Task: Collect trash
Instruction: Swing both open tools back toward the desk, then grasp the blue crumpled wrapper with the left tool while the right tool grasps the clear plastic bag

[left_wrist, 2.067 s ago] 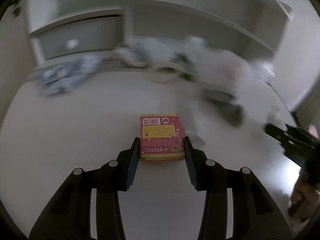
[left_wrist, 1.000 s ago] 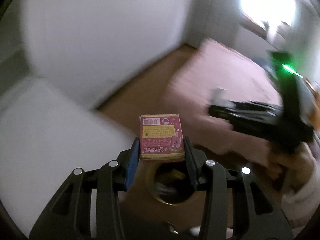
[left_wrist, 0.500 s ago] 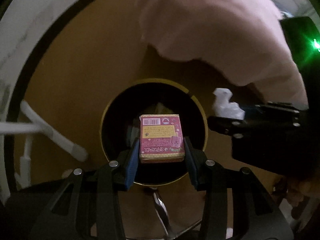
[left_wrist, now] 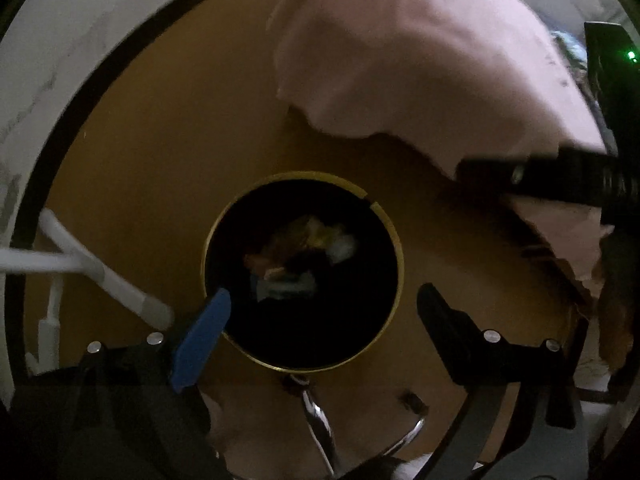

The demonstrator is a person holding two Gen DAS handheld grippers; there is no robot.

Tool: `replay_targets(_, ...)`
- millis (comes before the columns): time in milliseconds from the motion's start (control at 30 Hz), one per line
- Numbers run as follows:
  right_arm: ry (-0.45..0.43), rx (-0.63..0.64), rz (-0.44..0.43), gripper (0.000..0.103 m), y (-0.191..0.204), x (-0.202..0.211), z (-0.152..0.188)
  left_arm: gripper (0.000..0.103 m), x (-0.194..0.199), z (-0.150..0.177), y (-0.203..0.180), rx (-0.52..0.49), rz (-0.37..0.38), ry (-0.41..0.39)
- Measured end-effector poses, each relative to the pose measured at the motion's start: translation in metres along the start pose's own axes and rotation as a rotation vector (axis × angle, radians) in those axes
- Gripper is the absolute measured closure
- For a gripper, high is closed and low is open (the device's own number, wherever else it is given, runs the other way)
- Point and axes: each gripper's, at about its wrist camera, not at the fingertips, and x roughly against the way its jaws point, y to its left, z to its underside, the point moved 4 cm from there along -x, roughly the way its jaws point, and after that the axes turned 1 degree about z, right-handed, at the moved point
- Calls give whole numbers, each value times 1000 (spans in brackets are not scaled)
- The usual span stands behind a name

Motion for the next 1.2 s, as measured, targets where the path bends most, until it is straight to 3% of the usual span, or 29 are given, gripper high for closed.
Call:
replay_targets(100,-229,-24,131,15,-12,69,-11,12,60,-9,-27,-76,2,-173)
replay_targets(167,-454,-5,239,14,-4,127,-14,11,120,-10,-46,-141,18,-328)
replay_targets(200,-600,17,258,6,10,163,-11,8,153,-8,-51,-169,12,-405)
replay_targets(267,-825,82,225,6,41,212,1,7,212,-2,-48,-189,-11,-526)
replay_targets(300,-904,140,185,6,62,228,10,7,237,2,-43,-186,-29,-571)
replay_targets(333,-922,196,143,6,79,232,14,7,261,8,-35,-175,-53,-614)
replay_targets(433,-909,293,103,6,134,223,27,7,322,32,2,-98,-209,-739)
replay_targets(500,-896,354,75,6,170,216,32,7,351,53,36,-21,-364,-772)
replay_targets(533,-889,379,66,6,182,214,33,7,364,64,53,27,-398,-779)
replay_targets(667,-880,495,-53,6,274,211,47,7,405,129,144,303,-384,-791)
replay_targets(867,-751,728,-319,6,433,192,85,7,476,258,279,705,-556,-822)
replay_targets(967,-715,914,-391,6,509,190,123,7,507,324,335,841,-686,-786)
replay_targets(1067,-702,1090,-450,6,580,189,161,7,524,372,379,901,-801,-673)
replay_targets(1200,-612,1256,-551,6,649,191,205,7,524,411,428,967,-773,-574)
